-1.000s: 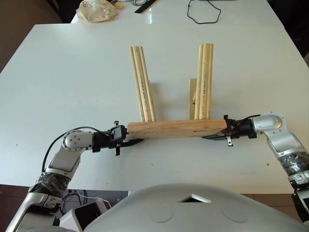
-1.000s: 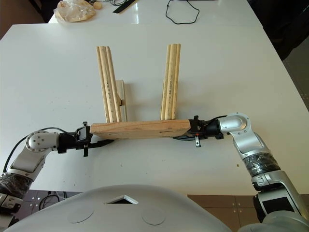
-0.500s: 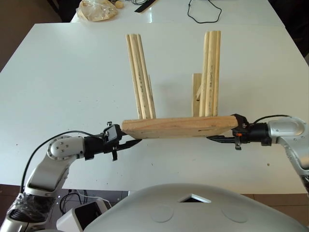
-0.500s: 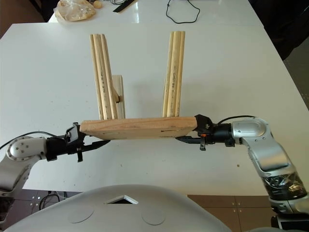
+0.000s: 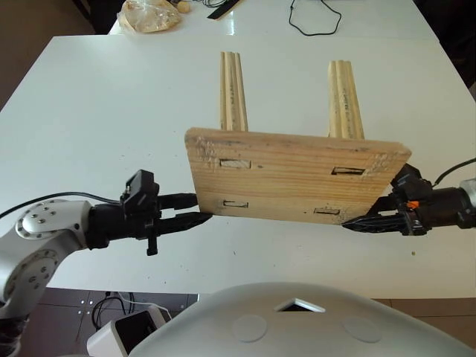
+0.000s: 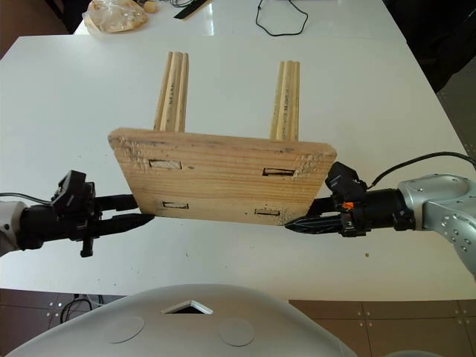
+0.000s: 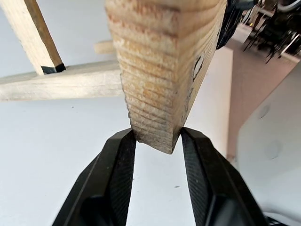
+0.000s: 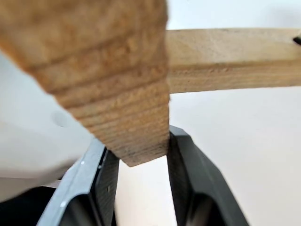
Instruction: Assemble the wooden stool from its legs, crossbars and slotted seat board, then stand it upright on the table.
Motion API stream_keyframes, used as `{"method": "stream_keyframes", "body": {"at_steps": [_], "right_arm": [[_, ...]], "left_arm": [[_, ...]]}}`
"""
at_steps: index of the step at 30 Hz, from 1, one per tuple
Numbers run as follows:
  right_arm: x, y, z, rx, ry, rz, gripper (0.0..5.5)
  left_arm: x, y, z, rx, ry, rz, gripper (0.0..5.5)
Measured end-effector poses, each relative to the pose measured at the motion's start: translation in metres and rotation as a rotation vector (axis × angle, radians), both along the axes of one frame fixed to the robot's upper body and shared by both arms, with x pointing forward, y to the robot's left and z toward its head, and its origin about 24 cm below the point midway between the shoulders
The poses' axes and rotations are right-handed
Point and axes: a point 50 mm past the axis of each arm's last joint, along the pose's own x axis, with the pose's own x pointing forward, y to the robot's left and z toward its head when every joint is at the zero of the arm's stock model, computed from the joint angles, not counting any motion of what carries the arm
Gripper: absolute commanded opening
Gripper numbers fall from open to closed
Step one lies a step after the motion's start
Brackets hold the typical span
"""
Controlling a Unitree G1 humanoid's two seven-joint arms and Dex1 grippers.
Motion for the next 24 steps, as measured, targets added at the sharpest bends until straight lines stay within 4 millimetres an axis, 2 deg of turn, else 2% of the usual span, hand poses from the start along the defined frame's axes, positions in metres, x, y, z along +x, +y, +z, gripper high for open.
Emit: {"method": "stream_keyframes", "body": {"at_steps": [8,11,14,15,17,20,22,24], "right_arm": [[-0.004,-0.003,0.029,0.217,0.292,-0.022,1.32],[-0.003,-0.005,0.049,0.275,0.375,-0.024,1.31],[0.0,-0.01,0.08,0.366,0.436,-0.02,1.31],[0.001,-0.011,0.097,0.374,0.447,-0.012,1.31],[0.001,-0.009,0.11,0.381,0.429,0.013,1.31],[0.001,-0.016,0.113,0.363,0.511,-0.027,1.31],[0.0,-0.017,0.101,0.368,0.555,-0.05,1.31],[0.002,-0.013,0.076,0.415,0.545,-0.076,1.31]], "left_arm": [[0.002,0.011,0.044,-0.242,0.21,0.018,1.44],[0.0,0.013,0.066,-0.296,0.253,-0.003,1.44],[-0.008,0.011,0.088,-0.291,0.261,-0.05,1.38],[-0.015,0.004,0.098,-0.259,0.281,-0.124,1.38],[-0.021,0.0,0.106,-0.273,0.297,-0.2,1.38],[-0.022,0.007,0.104,-0.288,0.349,-0.174,1.38],[-0.021,0.008,0.099,-0.285,0.365,-0.137,1.38],[-0.018,0.007,0.089,-0.293,0.368,-0.075,1.38]]}}
